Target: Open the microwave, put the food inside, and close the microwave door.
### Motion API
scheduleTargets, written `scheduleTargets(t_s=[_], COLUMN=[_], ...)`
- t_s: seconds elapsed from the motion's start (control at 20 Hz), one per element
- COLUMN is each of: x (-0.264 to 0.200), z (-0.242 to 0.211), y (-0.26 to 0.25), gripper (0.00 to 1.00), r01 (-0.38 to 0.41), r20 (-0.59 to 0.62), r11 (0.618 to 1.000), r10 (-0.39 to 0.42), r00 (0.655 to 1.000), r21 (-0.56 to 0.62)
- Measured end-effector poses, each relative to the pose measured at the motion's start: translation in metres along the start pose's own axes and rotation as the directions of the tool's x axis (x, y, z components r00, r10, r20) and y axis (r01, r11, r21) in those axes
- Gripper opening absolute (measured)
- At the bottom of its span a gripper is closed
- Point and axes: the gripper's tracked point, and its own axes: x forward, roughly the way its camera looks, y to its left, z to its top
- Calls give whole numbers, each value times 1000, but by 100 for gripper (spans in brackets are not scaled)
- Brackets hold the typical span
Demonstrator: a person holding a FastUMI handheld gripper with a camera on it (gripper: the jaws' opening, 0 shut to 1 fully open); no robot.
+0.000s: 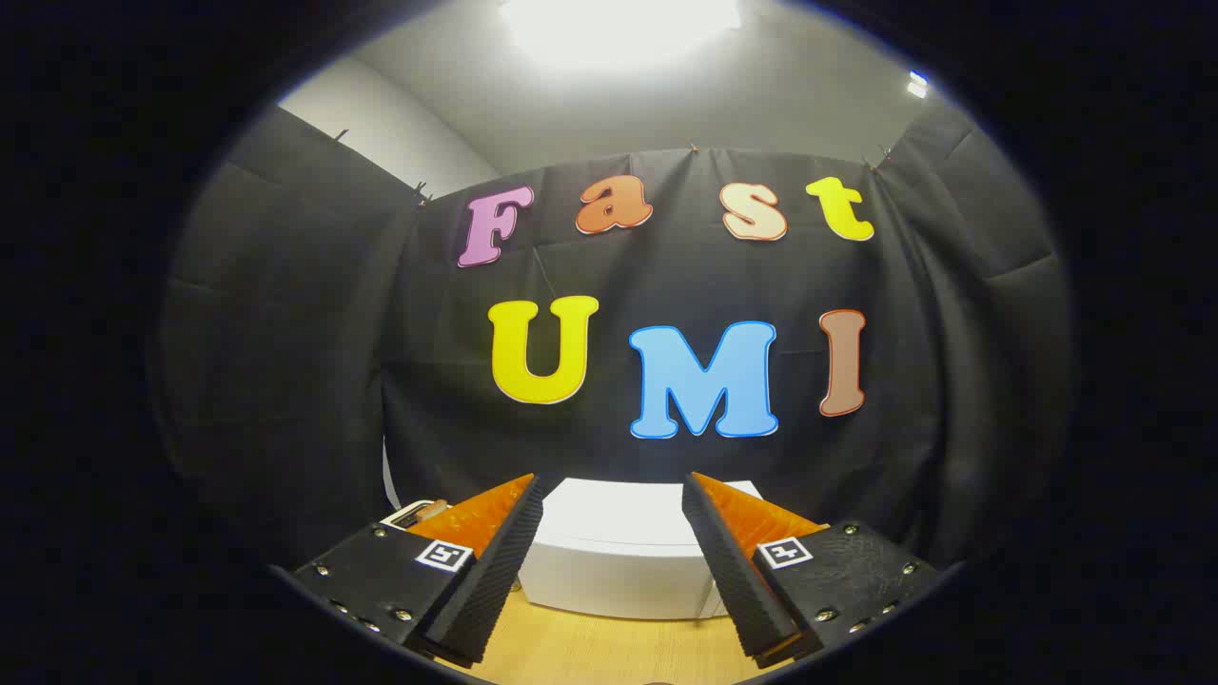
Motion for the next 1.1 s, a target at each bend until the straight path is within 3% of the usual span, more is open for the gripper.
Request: scheduleTargets(t_s=[1.1], x=[4], z=[-7], y=[-4], gripper=[93], r01=[25], r20=[18], r11=[999], r10=[-25], r00=[1000], r21=[-28])
